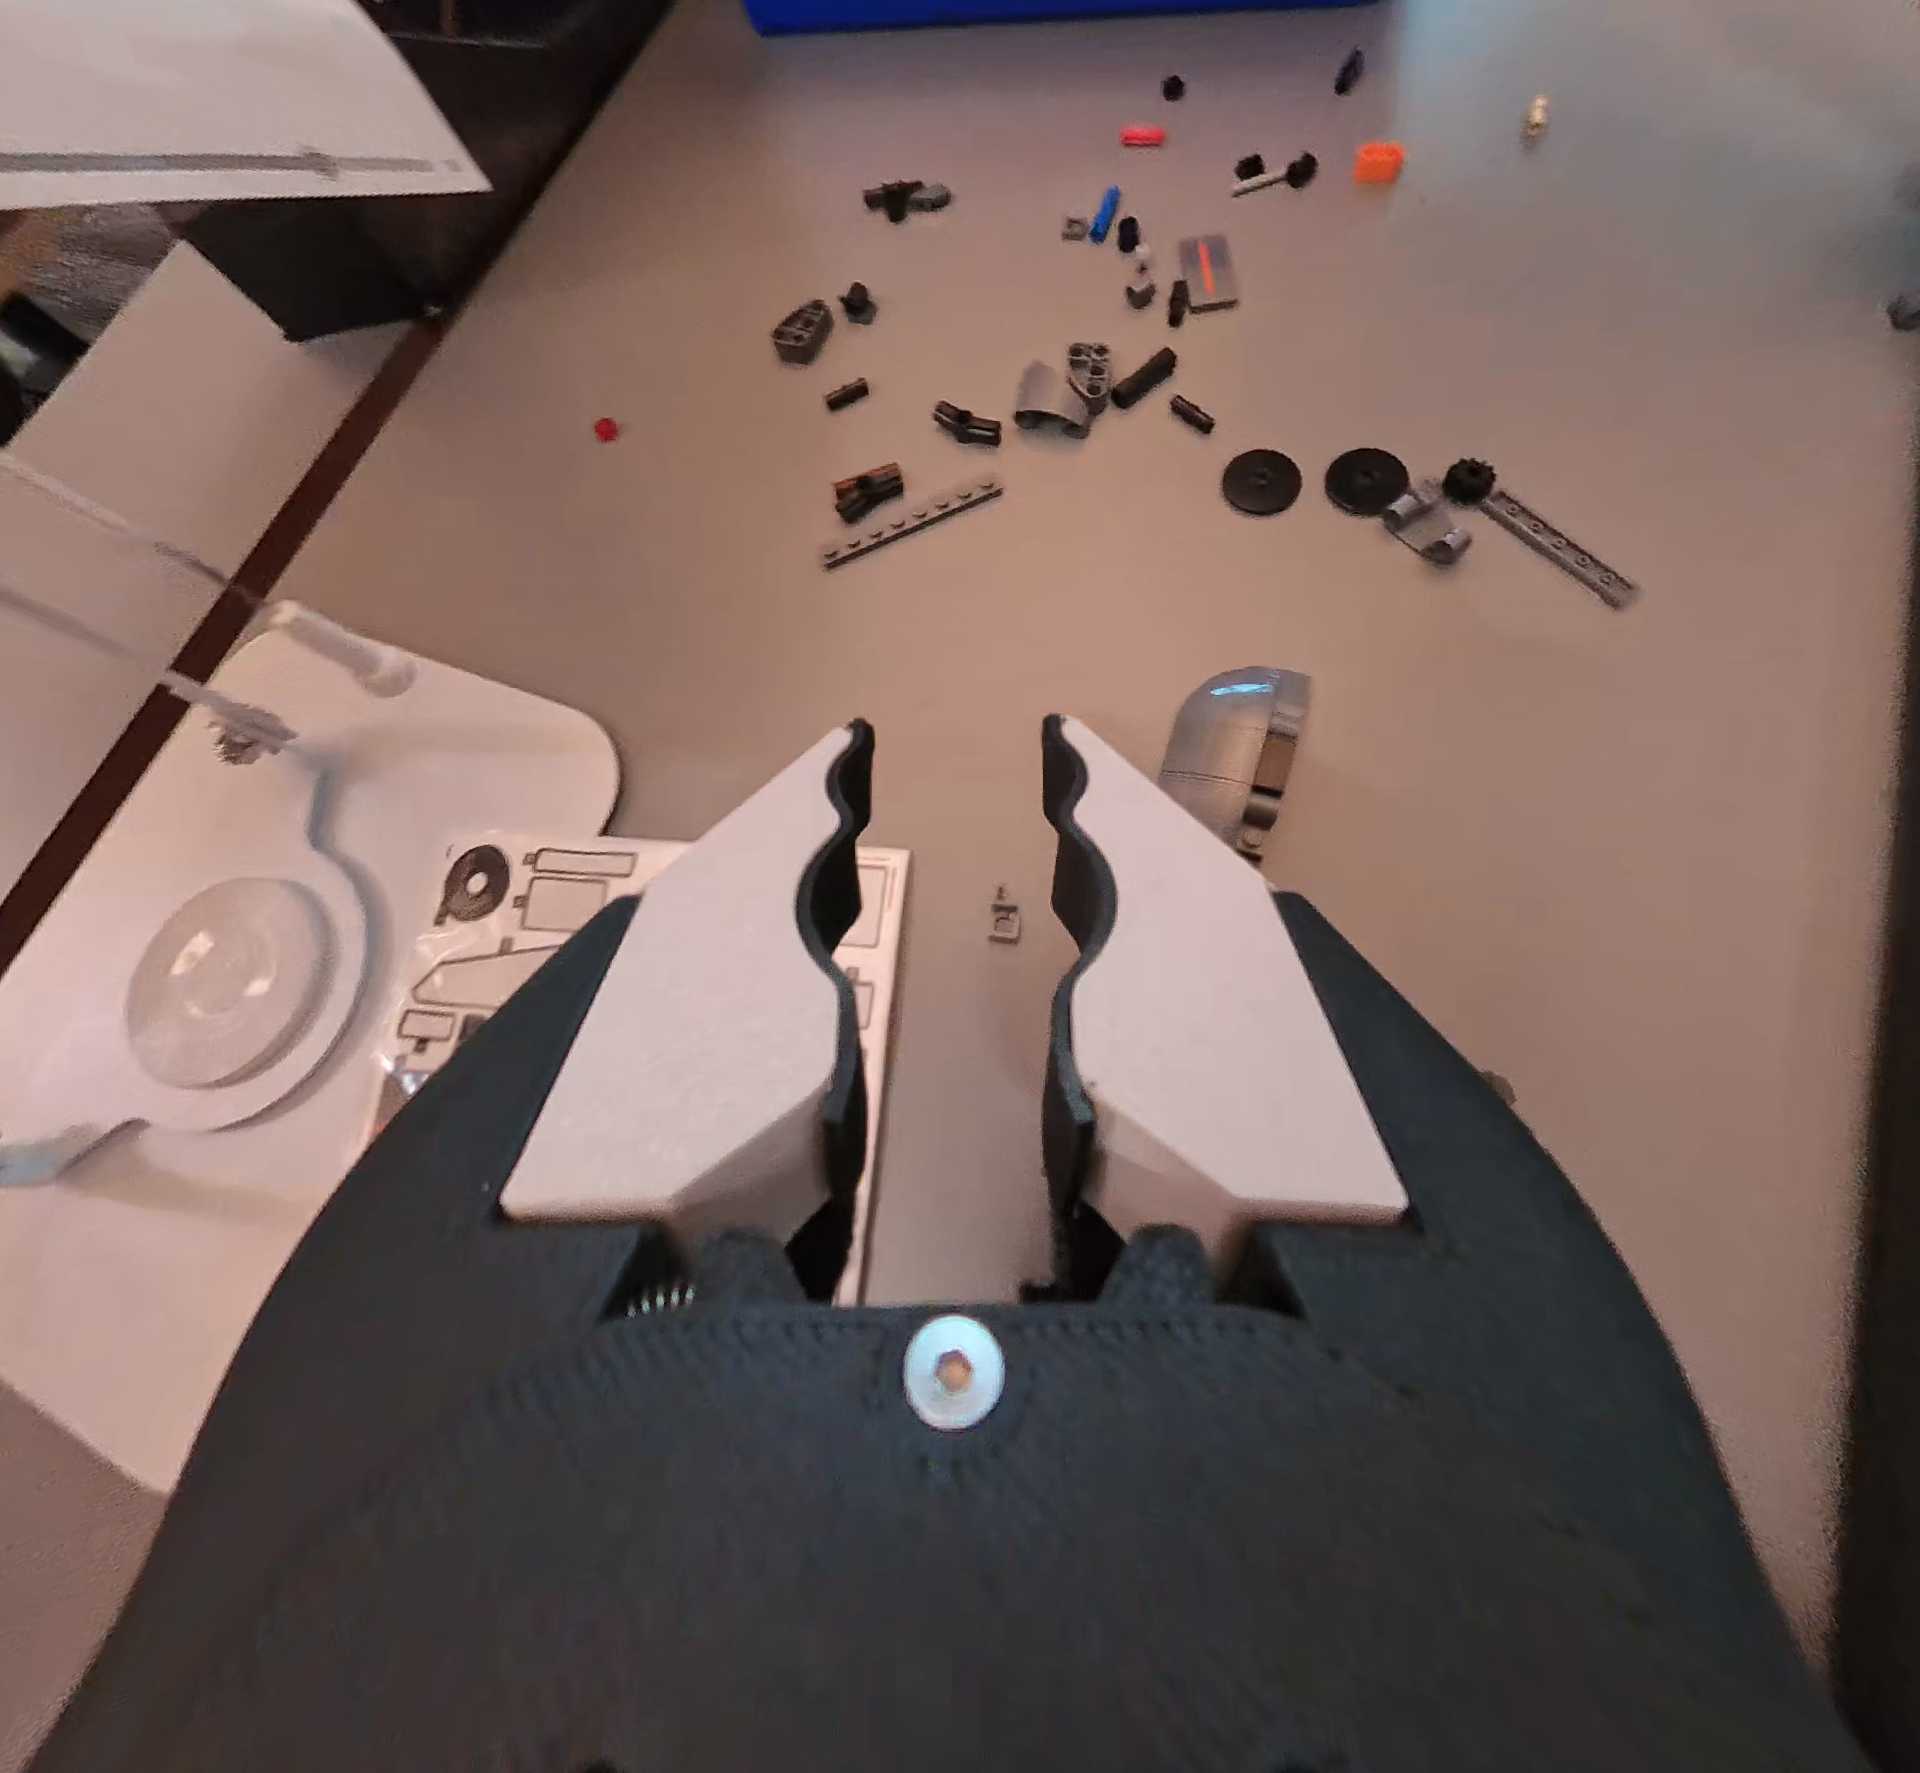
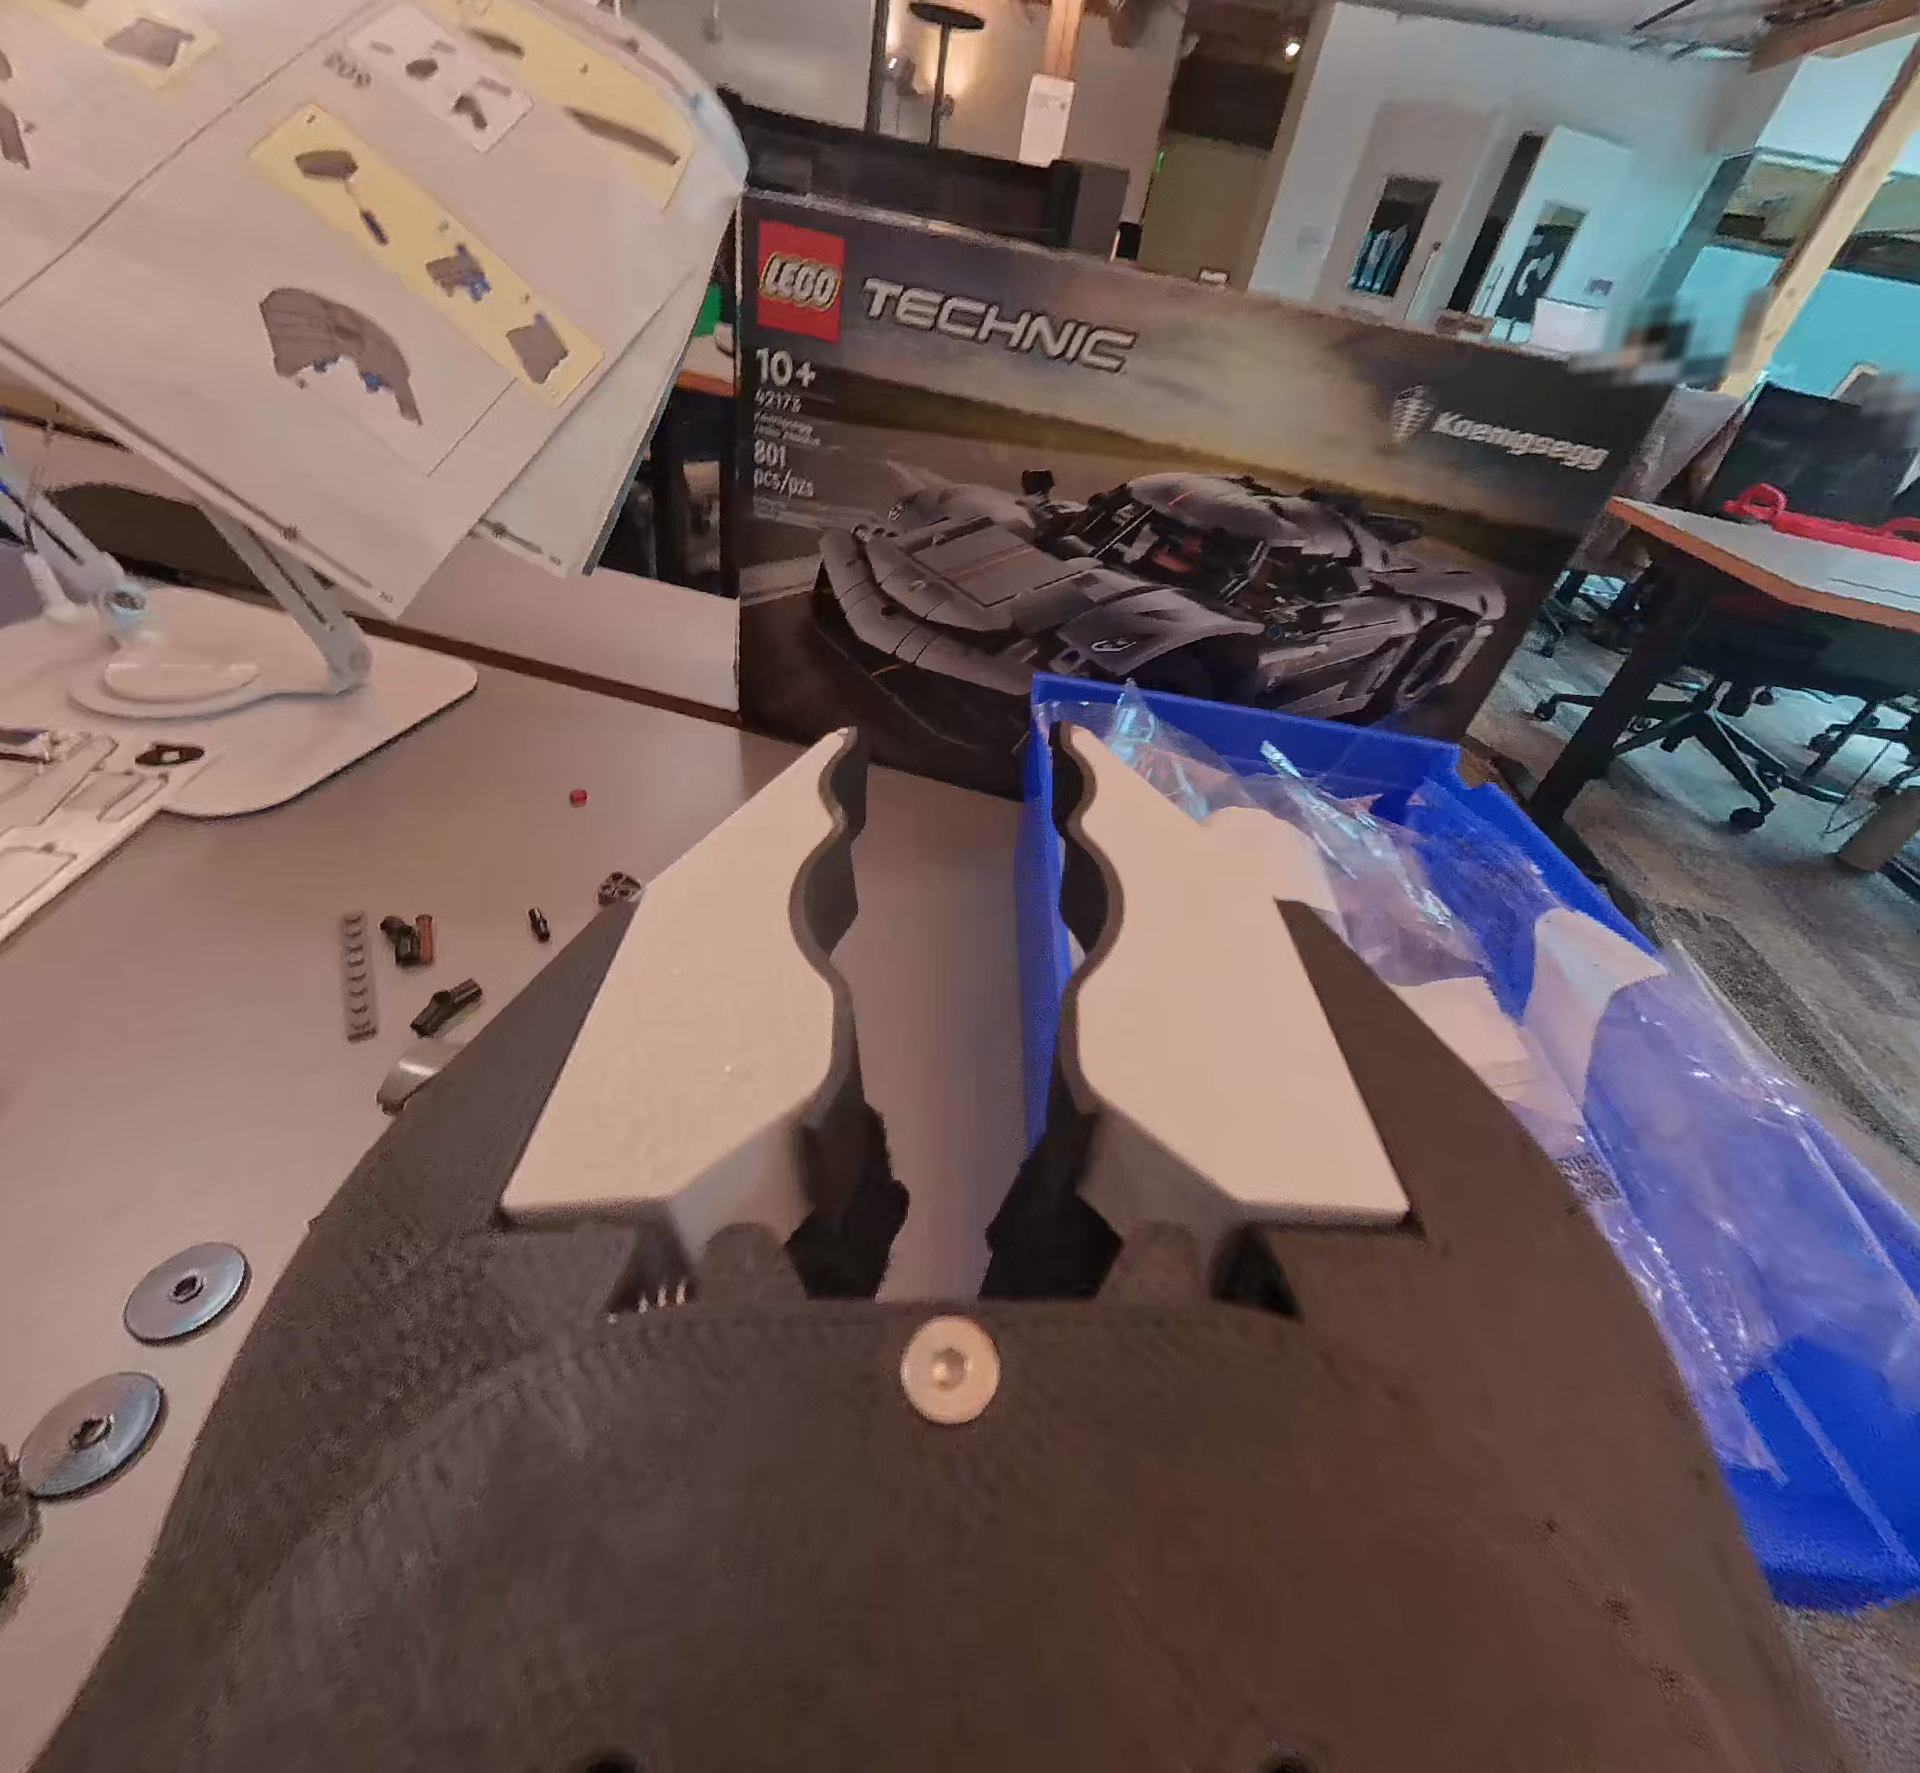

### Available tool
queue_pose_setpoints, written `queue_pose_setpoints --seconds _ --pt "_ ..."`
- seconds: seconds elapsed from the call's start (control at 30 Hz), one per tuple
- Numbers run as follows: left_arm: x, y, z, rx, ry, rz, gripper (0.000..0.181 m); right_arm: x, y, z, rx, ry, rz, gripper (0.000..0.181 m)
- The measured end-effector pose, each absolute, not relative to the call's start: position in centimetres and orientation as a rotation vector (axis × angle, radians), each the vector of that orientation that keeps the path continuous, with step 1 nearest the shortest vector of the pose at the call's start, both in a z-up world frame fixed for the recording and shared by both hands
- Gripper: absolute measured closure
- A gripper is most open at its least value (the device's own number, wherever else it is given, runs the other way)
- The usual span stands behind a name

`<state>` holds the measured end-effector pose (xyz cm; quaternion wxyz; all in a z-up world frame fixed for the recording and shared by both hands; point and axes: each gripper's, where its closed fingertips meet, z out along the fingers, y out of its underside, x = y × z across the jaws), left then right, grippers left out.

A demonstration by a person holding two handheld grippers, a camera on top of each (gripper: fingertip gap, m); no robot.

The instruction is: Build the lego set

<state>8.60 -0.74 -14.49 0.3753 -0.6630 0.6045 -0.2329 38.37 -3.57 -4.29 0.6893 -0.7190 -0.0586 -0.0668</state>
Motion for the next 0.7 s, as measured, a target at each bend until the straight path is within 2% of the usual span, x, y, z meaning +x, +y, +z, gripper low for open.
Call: queue_pose_setpoints --seconds 0.7 --pt "5.4 1.6 -15.2 -1.787 1.508 -0.514 0.154 24.7 -0.1 -10.0 -1.811 -0.604 0.008 0.157"
